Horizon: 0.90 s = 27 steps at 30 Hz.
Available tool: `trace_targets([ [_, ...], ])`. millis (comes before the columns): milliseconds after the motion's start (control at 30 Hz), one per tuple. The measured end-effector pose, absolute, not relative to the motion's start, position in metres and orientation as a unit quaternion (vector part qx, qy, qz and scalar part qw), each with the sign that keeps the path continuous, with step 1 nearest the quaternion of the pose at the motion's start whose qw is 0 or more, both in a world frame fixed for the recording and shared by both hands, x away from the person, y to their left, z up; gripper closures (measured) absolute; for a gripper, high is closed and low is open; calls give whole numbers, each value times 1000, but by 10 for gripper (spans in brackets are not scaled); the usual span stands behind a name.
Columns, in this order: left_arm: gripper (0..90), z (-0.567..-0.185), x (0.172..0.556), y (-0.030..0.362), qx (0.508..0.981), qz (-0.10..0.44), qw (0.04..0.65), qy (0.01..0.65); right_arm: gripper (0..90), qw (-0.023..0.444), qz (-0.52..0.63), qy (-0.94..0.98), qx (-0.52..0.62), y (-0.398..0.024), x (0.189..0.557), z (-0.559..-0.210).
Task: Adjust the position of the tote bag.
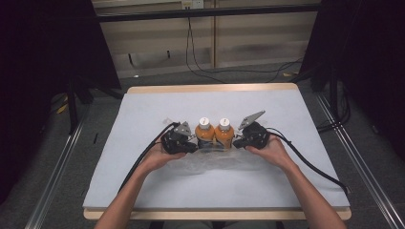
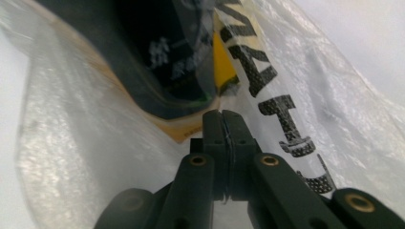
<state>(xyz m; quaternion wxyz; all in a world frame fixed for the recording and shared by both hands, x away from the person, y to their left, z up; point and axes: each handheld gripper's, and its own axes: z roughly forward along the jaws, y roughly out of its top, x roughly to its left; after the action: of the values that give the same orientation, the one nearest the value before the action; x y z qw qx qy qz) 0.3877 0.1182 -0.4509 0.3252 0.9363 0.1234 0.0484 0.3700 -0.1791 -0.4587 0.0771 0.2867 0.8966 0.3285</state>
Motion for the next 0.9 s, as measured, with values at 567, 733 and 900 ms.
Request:
trace_targets([
  [567, 821, -466, 394, 122, 944, 59, 288, 150, 900, 112, 263, 912, 294, -178, 372, -467],
  [733, 816, -464, 395, 127, 947, 72, 276, 148, 900, 121, 243, 918, 289, -179, 369, -465],
  [900, 819, -463, 397, 135, 949, 79, 266, 150, 900, 127, 212, 926, 285, -184, 365, -462],
])
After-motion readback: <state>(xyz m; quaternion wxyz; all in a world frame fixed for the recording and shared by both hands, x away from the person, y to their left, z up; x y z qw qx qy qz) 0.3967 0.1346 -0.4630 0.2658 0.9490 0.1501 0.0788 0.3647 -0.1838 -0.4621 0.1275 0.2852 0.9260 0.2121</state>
